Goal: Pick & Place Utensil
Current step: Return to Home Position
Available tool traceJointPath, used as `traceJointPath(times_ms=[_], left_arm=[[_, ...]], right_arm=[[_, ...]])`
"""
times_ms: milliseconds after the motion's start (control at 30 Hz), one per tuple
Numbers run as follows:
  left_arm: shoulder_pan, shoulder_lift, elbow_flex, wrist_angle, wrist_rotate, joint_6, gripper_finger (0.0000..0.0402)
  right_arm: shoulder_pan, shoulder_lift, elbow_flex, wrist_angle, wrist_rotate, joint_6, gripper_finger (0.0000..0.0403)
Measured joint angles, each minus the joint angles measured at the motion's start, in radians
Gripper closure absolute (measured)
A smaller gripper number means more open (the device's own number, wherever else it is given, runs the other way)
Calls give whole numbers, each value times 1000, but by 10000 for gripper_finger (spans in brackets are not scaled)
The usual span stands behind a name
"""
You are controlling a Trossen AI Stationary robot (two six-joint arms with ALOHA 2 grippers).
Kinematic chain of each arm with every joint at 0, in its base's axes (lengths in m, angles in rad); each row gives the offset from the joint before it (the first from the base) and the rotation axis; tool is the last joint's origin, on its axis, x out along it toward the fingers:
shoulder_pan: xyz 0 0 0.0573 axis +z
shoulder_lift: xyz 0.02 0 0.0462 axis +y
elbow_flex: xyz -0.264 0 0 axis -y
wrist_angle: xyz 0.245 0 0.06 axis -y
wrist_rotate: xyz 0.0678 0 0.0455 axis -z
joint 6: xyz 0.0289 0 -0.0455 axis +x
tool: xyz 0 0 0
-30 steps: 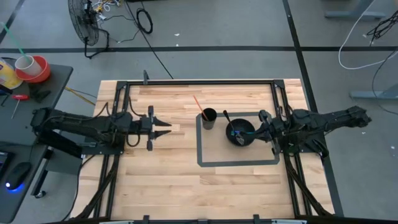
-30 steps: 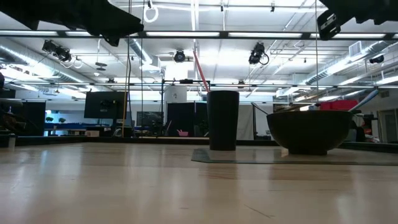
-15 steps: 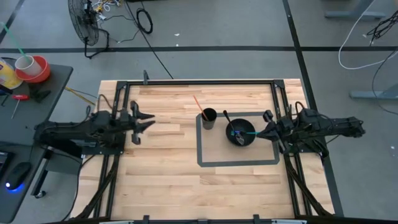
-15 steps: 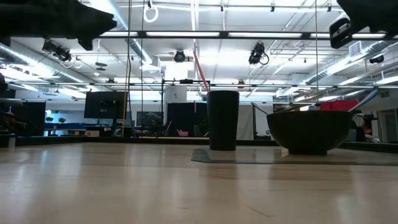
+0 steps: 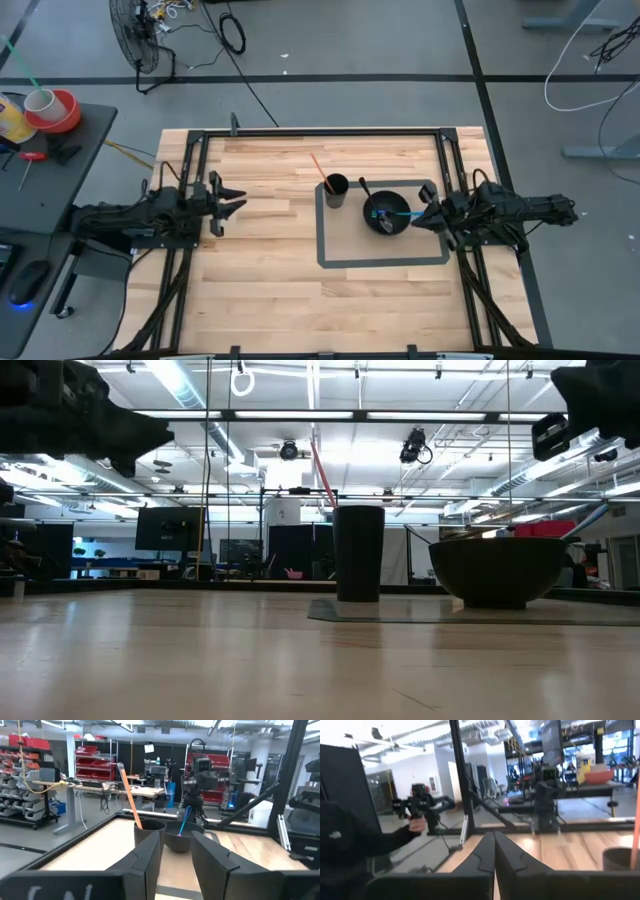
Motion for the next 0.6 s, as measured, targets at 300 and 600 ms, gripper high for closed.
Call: traceJointPath(times_ms=[300,600], left_arm=[[0,1,-6,-71,-42,57,287],[1,11,-5,-74,72,6,287]], right_arm=[[0,7,-44,24,82,13,399],[-1,31,-41,-75,378,79,392]])
